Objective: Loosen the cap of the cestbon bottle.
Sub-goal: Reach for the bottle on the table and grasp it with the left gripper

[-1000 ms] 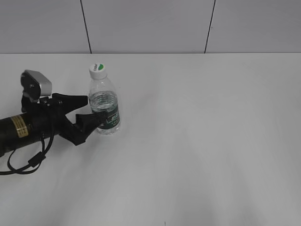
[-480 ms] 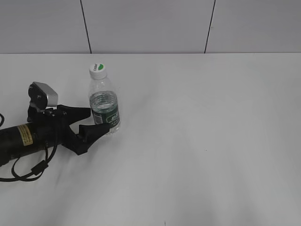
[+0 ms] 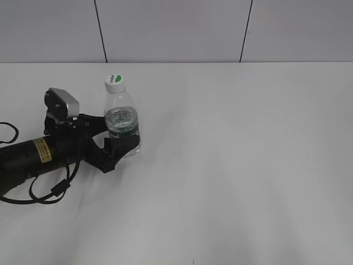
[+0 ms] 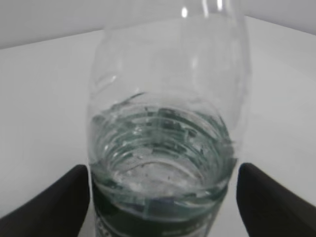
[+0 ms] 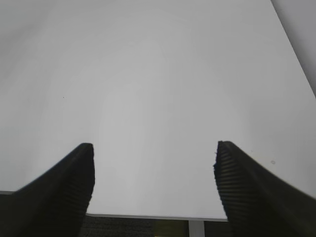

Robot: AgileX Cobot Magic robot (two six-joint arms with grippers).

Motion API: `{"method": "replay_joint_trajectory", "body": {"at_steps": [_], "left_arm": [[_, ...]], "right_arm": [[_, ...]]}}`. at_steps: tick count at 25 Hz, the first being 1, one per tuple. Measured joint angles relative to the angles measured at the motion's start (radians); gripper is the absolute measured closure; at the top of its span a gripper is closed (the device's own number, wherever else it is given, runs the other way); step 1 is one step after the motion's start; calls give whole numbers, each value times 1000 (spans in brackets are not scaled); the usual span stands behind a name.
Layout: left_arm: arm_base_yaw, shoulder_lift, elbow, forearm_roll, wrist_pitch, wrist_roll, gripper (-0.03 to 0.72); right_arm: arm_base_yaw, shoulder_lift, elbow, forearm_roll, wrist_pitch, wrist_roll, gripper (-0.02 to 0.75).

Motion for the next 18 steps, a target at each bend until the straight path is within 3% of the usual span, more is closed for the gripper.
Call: {"method": "replay_joint_trajectory", "body": {"at_steps": [18], "left_arm": [[-10,0,-37,-37,0,1,133]], "right_arm": [[0,0,0,0,0,0,160]]}}
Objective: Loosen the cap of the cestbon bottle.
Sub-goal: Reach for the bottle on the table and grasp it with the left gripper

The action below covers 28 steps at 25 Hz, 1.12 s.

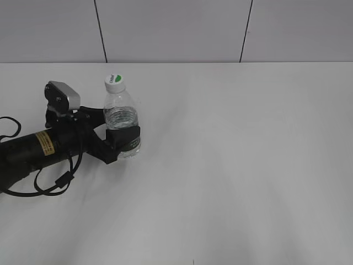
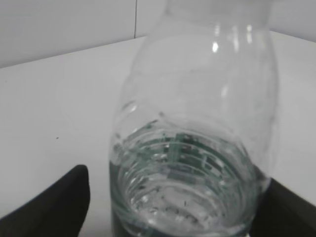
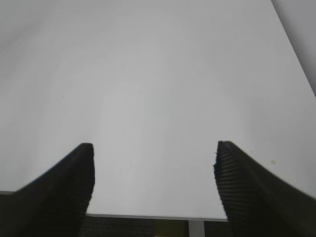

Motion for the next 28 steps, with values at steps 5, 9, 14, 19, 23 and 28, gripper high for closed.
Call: {"method": "replay_joint_trajectory", "body": {"at_steps": [5,9,14,19,23,28], "left_arm": [[0,0,-3,-6,0,0,133],[-6,0,-27,-7,0,0,133],[-21,0,-43,-23,0,0,133],[-21,0,-43,-25,0,-4,133],[-21,26,-45,-24,-2,-11,133],[-21,75,-45,-10,2,-11,133]], "right_arm": [[0,0,0,0,0,0,160],[0,0,0,0,0,0,160],[0,0,0,1,0,0,160],[0,0,0,1,0,0,160],[0,0,0,1,0,0,160],[0,0,0,1,0,0,160]]}}
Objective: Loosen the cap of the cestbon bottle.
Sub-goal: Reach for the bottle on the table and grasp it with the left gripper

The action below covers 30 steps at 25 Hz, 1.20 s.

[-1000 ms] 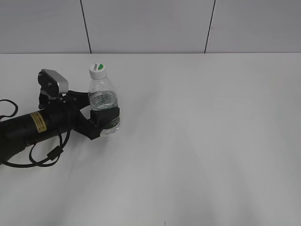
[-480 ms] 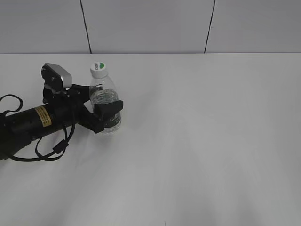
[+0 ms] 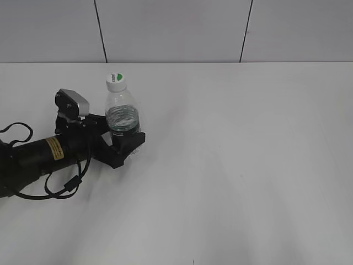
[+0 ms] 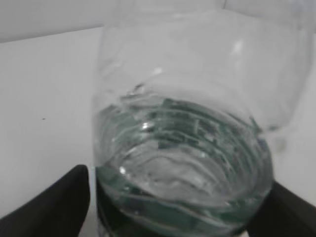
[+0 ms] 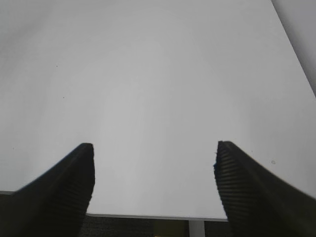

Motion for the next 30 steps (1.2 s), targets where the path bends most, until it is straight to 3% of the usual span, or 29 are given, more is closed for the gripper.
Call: {"method": "replay_joint_trajectory", "body": {"at_steps": [27,30], "left_arm": [[0,1,-15,-24,-1,-2,134],[-3,1,-15,-23,-1,-3,164]], "right_arm": [[0,0,0,1,0,0,160],[0,0,0,1,0,0,160]]}}
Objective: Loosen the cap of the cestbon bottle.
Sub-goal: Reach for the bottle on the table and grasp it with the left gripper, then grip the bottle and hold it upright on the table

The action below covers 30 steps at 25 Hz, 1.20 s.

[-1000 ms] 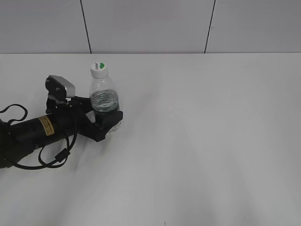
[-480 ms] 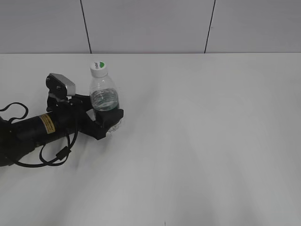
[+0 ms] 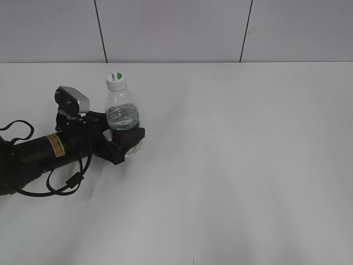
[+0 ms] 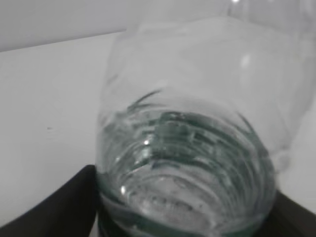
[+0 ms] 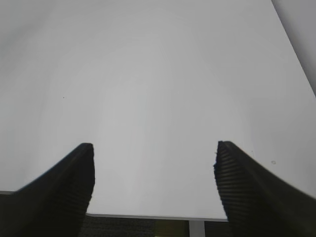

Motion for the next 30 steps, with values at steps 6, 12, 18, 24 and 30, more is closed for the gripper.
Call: {"method": "replay_joint_trajectory", "body": {"at_steps": [6,12,18,24,30], "left_arm": [[-4,0,0,7,-3,-1,262],[-4,0,0,7,-3,-1,262],[-4,0,0,10,-3,-1,262],[-4,0,-3,59,-3,-1,262],[-3,-3,-6,172,-4,-1,263]], "right_arm": [[0,0,0,0,0,0,160],[0,0,0,0,0,0,160],[0,0,0,0,0,0,160],[0,0,0,0,0,0,160],[0,0,0,0,0,0,160]]}}
